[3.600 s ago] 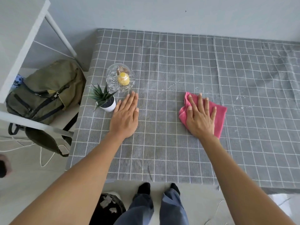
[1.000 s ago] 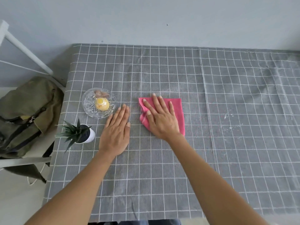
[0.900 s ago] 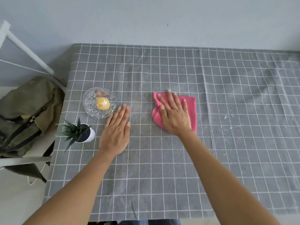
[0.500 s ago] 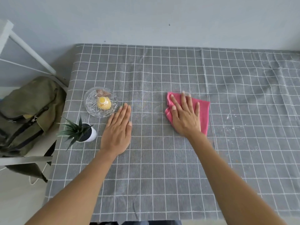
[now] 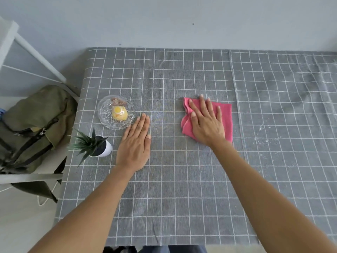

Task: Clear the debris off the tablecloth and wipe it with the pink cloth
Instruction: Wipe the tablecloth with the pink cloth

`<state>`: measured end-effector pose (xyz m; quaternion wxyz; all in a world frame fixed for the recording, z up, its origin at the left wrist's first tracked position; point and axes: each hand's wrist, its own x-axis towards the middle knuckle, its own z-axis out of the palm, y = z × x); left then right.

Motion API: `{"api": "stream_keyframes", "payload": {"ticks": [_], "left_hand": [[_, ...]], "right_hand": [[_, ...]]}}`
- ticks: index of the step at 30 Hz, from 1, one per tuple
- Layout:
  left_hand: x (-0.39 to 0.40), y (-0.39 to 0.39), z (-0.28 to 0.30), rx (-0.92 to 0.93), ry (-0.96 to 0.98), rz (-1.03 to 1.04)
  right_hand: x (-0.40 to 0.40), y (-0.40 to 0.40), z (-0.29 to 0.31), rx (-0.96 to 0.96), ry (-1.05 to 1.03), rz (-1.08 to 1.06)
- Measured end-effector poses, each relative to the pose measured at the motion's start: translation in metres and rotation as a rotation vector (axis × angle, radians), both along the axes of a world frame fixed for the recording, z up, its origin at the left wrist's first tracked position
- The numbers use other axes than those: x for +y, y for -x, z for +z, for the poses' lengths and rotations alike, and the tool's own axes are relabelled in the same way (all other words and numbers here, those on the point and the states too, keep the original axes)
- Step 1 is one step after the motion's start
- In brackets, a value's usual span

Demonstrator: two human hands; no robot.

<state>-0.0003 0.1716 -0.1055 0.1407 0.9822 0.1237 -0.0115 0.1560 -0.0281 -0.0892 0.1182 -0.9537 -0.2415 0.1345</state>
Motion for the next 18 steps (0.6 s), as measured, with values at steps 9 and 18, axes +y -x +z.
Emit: {"api": "stream_keyframes", "payload": {"ticks": [9,18], "left_hand": [[0.000,-0.001,-0.001,-0.001,0.005,0.003],[0.000,0.000,0.000,-0.002,0.025,-0.001]], "right_hand": [[0.020,0.072,0.006,0.044,-0.012,0.247],[0.012,0.033,0.000,-0.011,0.002,0.203]]}}
